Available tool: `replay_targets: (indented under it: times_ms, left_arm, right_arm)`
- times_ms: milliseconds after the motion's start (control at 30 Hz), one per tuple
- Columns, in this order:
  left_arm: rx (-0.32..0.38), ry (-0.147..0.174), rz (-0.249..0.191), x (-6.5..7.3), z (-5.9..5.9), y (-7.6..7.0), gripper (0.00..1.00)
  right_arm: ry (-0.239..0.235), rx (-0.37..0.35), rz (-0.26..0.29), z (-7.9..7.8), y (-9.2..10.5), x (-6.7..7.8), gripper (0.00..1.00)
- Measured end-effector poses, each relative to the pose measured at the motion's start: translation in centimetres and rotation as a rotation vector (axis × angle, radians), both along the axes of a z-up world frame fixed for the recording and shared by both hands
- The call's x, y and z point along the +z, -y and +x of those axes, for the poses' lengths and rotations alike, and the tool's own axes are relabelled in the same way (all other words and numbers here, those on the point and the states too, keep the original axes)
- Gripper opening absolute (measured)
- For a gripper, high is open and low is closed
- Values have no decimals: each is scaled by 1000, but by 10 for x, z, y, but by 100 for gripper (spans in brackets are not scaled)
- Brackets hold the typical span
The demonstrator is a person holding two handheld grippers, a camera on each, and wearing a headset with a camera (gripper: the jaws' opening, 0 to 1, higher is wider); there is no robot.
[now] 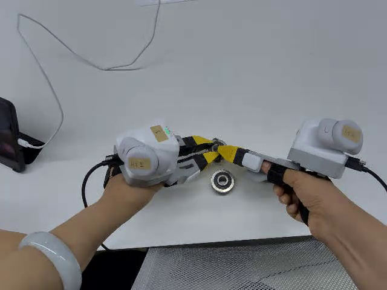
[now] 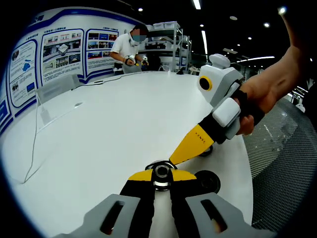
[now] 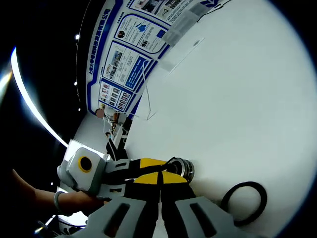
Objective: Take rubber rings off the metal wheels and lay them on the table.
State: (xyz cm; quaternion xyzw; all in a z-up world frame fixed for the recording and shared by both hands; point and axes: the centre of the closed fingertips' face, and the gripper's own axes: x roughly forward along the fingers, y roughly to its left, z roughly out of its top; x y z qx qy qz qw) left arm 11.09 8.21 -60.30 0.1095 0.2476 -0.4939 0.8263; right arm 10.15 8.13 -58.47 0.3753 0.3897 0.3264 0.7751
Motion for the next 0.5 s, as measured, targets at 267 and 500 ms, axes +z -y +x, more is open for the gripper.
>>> replay_targets:
  times_ms: [267, 500]
  left_arm:
    - [2, -2, 0, 1, 0, 1, 12]
    - [-25, 31, 5, 6, -3, 2, 16]
  right_arm:
    - [4, -24, -6, 1, 2, 0, 1]
    - [-6, -46, -49, 4, 8, -7, 1]
